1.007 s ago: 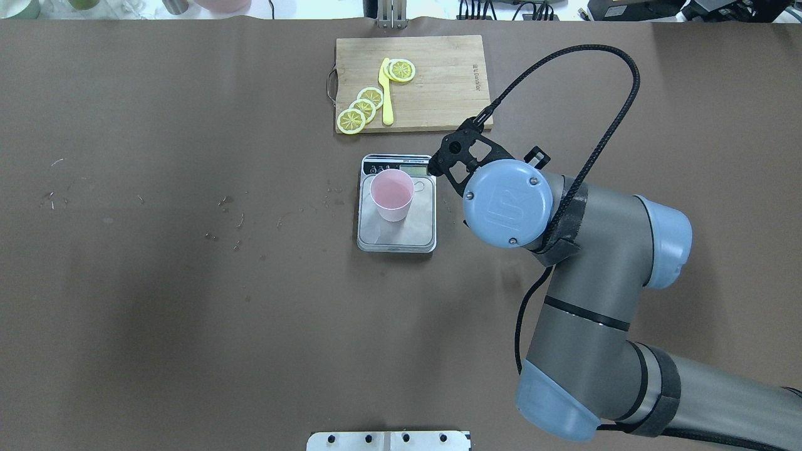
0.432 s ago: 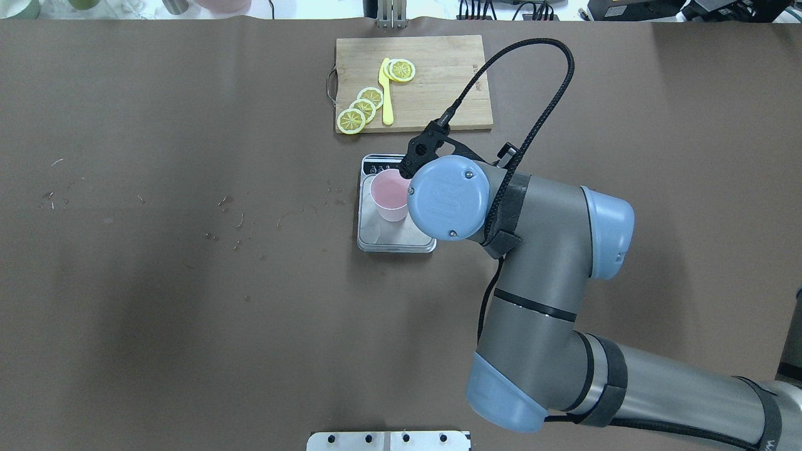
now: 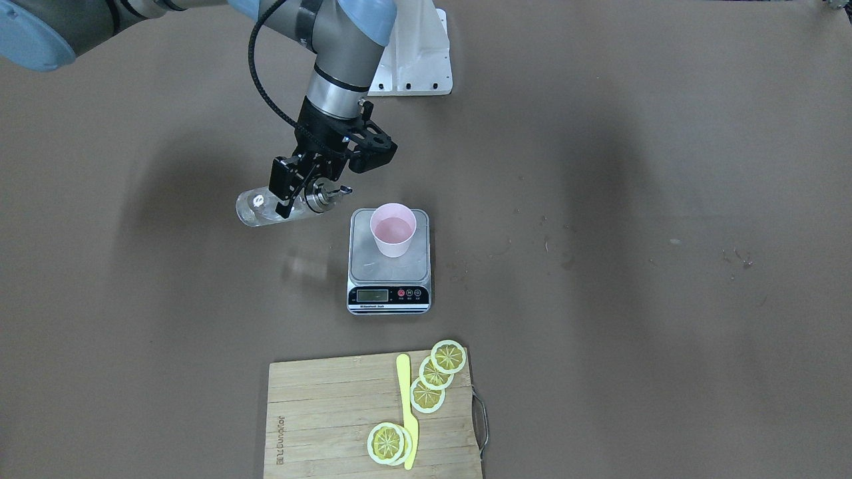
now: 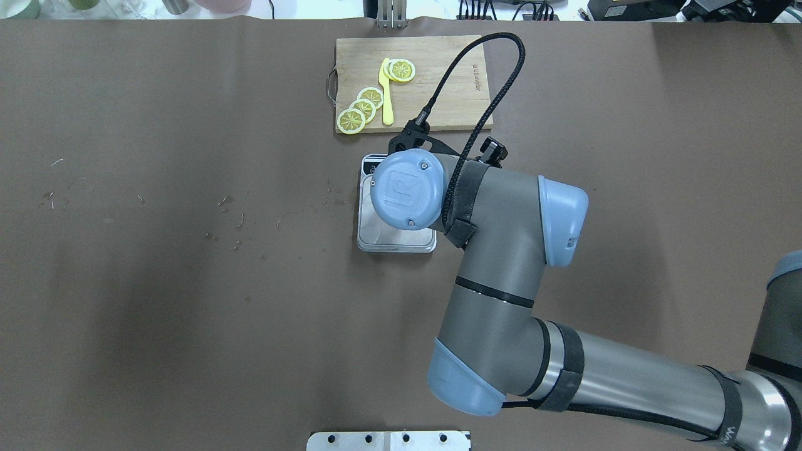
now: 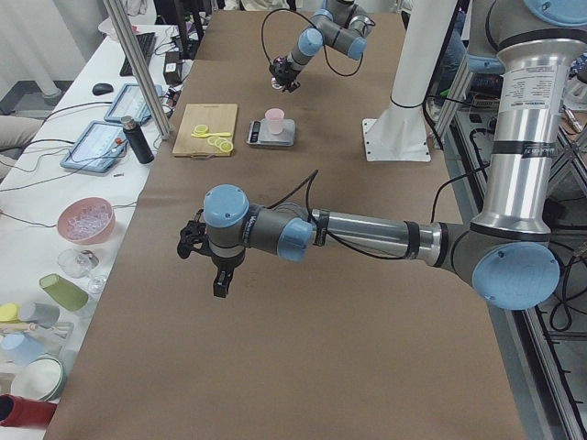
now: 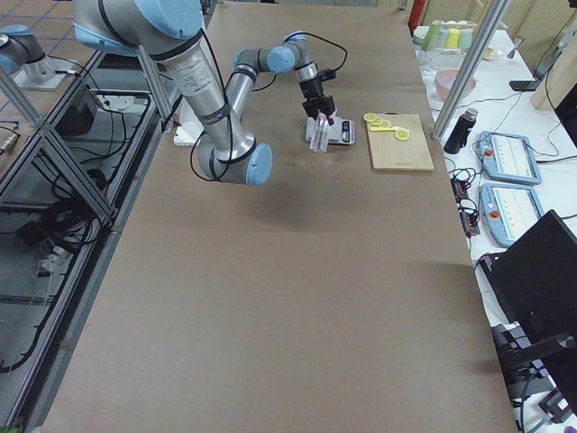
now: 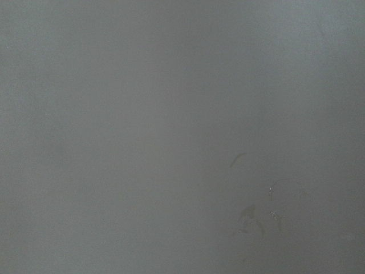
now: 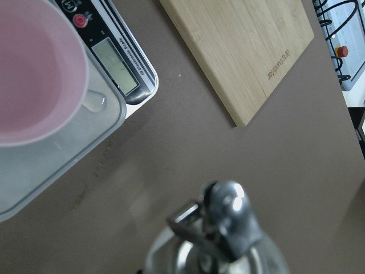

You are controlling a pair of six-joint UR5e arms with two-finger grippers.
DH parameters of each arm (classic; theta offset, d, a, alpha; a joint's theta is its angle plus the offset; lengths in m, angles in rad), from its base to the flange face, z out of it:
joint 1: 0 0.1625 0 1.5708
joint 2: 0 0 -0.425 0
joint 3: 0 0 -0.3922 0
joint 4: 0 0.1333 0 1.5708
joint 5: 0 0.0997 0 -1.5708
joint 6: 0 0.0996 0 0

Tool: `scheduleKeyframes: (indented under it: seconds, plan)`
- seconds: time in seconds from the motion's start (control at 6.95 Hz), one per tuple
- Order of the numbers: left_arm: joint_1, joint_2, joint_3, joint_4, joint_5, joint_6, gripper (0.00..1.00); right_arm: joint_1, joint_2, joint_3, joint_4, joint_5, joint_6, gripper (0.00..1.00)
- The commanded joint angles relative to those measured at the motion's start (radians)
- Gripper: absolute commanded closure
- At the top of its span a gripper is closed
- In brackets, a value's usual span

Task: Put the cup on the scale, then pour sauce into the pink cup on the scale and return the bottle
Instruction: 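Tilt the sauce bottle with the right gripper, spout over the cup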

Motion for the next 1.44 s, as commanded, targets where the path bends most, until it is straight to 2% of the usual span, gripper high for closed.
scheduleKeyframes:
  seconds: [0.0,0.58,1.29]
  plan:
    - [0.0,0.0,0.002,0.0,0.0,0.0,0.03,0.0,0.055,-0.04,-0.076,-0.017,-0.012,1.0]
    - [0.0,0.005,0.008,-0.001,0.0,0.0,0.03,0.0,0.126,-0.1,-0.228,-0.089,-0.044,1.0]
    - [0.0,0.006,0.008,-0.001,-0.002,-0.002,0.03,-0.035,0.168,-0.211,-0.255,-0.151,-0.043,1.0]
